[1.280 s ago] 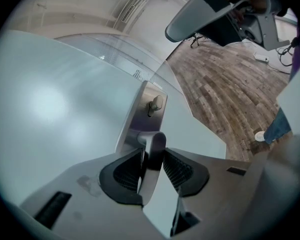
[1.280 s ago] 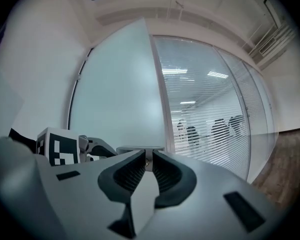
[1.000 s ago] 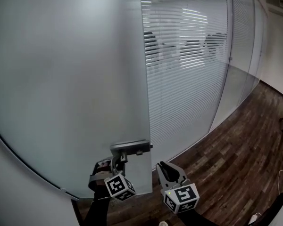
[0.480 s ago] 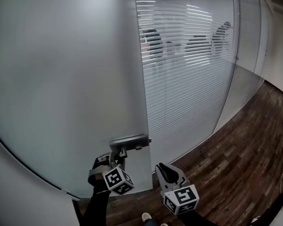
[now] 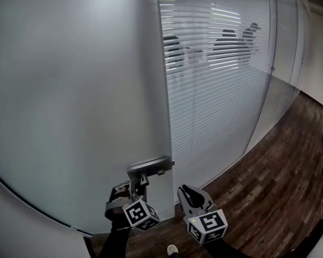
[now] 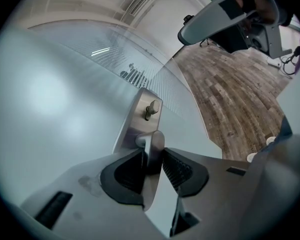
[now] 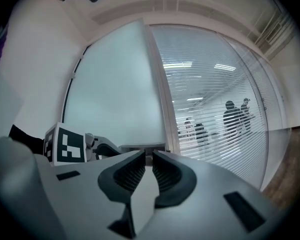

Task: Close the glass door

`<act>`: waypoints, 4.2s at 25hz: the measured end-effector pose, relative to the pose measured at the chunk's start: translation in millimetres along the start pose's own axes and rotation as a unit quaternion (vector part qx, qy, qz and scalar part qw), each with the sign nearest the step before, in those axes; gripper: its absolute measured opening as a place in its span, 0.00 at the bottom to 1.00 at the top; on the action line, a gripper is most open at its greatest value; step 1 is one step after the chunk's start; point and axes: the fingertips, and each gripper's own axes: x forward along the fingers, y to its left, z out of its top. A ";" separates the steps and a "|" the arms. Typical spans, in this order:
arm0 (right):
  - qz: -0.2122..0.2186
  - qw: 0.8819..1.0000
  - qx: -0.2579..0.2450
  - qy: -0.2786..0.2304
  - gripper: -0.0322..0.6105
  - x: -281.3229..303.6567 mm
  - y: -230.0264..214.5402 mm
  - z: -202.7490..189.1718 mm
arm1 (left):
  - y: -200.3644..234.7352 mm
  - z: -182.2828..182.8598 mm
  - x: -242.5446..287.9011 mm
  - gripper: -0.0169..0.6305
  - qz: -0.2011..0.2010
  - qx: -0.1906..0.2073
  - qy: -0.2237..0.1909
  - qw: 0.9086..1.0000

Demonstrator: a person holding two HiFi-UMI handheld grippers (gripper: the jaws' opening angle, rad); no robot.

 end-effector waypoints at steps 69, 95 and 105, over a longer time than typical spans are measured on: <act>0.035 0.999 0.000 0.022 0.11 152.5 -44.0 11.7 | 89.0 -17.1 98.0 0.21 0.045 -0.042 0.055 0.997; 0.066 0.998 -0.006 -0.008 0.11 154.5 -19.3 36.5 | 112.7 6.4 28.9 0.21 0.092 -0.453 -0.102 0.881; 0.063 0.998 0.001 -0.015 0.11 151.4 -20.9 40.8 | 106.0 -3.7 10.9 0.08 0.114 -0.539 -0.134 0.824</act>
